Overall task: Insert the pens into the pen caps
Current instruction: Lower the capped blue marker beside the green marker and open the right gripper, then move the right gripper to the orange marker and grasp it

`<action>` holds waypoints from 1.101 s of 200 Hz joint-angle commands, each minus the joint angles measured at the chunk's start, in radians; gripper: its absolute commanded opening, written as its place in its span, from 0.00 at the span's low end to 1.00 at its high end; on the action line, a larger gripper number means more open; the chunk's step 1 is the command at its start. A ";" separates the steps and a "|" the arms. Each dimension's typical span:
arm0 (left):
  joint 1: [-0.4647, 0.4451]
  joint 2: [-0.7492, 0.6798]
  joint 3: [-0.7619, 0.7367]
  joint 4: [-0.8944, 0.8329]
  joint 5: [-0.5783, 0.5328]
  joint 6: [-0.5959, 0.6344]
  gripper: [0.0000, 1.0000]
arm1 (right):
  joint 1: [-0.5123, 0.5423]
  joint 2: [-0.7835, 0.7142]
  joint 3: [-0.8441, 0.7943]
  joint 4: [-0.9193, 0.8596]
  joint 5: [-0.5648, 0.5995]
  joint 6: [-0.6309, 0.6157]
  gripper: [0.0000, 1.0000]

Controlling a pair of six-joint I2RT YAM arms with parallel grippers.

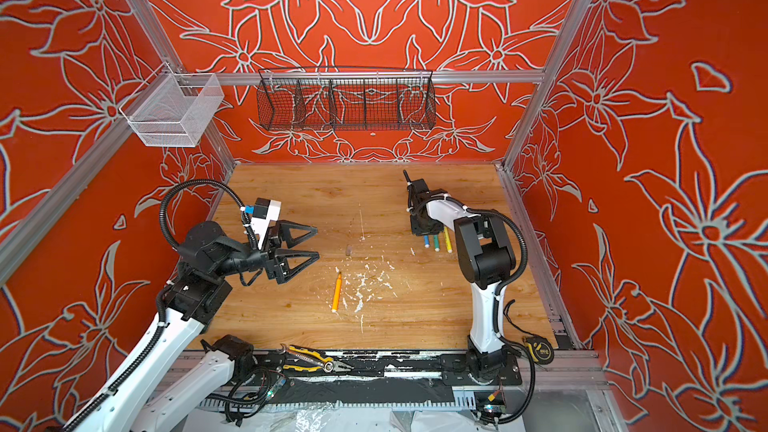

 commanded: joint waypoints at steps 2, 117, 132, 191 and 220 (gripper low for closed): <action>0.008 0.001 0.015 -0.012 -0.041 0.011 0.97 | 0.008 -0.066 0.041 -0.063 0.030 -0.038 0.39; 0.008 0.013 0.071 -0.500 -0.546 0.095 0.97 | 0.360 -0.457 -0.154 -0.003 -0.101 0.020 0.97; 0.008 0.007 0.086 -0.577 -0.569 0.148 0.97 | 0.460 -0.461 -0.201 0.043 -0.099 0.082 0.97; 0.008 -0.066 0.125 -0.736 -0.872 0.155 0.97 | 0.747 -0.260 -0.157 0.120 -0.068 0.314 0.86; 0.008 -0.160 0.106 -0.738 -1.011 0.125 0.97 | 0.796 -0.170 -0.114 0.102 -0.090 0.380 0.74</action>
